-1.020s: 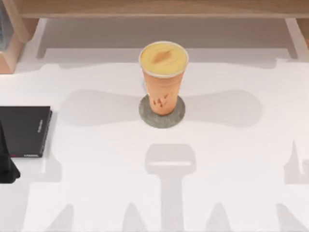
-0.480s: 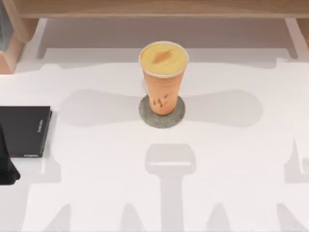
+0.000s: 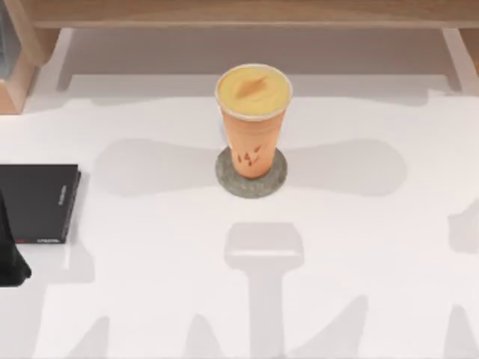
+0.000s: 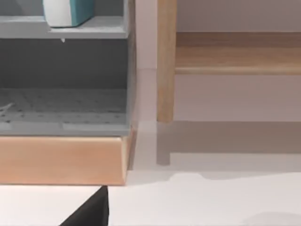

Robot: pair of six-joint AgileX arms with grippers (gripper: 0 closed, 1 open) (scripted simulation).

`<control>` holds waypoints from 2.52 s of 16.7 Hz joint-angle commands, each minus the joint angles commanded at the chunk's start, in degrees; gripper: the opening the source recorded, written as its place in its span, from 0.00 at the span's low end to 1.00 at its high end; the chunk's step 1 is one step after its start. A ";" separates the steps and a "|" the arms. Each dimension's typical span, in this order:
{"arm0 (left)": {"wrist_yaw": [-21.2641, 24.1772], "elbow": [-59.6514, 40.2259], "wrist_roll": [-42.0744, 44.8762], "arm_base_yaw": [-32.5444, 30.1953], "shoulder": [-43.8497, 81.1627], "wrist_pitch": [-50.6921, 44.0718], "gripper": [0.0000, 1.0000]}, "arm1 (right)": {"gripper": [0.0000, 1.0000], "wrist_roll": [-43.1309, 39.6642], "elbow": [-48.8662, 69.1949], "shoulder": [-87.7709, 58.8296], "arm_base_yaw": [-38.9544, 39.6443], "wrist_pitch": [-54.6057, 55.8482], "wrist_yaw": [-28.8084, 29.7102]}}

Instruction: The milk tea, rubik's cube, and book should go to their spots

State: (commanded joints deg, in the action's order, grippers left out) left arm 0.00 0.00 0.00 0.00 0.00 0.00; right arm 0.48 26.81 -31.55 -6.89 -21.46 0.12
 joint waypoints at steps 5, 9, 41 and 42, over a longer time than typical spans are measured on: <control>0.00 0.00 0.00 0.00 0.00 0.00 1.00 | 1.00 0.38 22.38 -28.88 -5.74 -17.80 0.04; 0.00 0.00 0.00 0.00 0.00 0.00 1.00 | 1.00 0.74 39.24 -51.11 -10.01 -30.99 0.02; 0.00 0.00 0.00 0.00 0.00 0.00 1.00 | 0.55 1.53 48.88 -79.59 -14.76 -33.11 -0.07; 0.00 0.00 0.00 0.00 0.00 0.00 1.00 | 0.47 1.53 48.88 -79.59 -14.76 -33.11 -0.07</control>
State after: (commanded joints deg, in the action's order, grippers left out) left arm 0.00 0.00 0.00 0.00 0.00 0.00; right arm 2.01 75.70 -111.14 -21.65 -54.57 0.05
